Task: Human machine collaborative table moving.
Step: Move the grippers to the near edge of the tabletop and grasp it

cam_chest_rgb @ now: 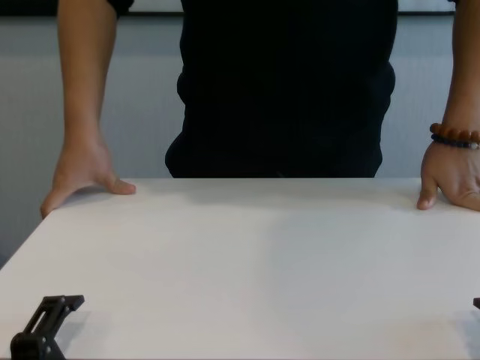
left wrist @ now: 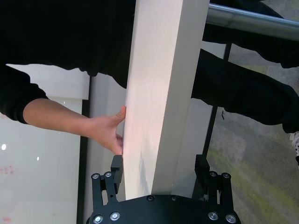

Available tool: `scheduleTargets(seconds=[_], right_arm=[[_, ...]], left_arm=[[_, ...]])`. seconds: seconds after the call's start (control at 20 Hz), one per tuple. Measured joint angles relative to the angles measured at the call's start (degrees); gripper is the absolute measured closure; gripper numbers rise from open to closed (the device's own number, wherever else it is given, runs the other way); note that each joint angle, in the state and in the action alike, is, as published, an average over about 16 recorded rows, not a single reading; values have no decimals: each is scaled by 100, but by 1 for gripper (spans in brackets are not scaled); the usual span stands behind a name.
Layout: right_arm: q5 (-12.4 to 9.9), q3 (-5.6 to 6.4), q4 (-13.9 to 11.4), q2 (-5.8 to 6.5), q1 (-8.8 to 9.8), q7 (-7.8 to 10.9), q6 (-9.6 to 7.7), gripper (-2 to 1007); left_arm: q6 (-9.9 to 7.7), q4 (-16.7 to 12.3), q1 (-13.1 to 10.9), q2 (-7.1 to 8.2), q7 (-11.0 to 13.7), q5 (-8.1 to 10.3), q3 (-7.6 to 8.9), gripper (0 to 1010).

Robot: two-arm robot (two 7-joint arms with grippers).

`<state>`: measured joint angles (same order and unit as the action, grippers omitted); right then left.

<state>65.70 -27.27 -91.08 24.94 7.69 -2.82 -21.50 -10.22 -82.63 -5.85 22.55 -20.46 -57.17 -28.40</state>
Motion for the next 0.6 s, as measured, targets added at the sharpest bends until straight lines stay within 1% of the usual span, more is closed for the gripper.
scheduleTargets(seconds=[0.25,0.6], right_arm=[[13,65,6,-53,19,-7,78,0],[78,143,-10,-116,51,10,141,0]], left_arm=[[0,0,0,0,0,0,0,10],[0,0,0,0,0,0,0,10]])
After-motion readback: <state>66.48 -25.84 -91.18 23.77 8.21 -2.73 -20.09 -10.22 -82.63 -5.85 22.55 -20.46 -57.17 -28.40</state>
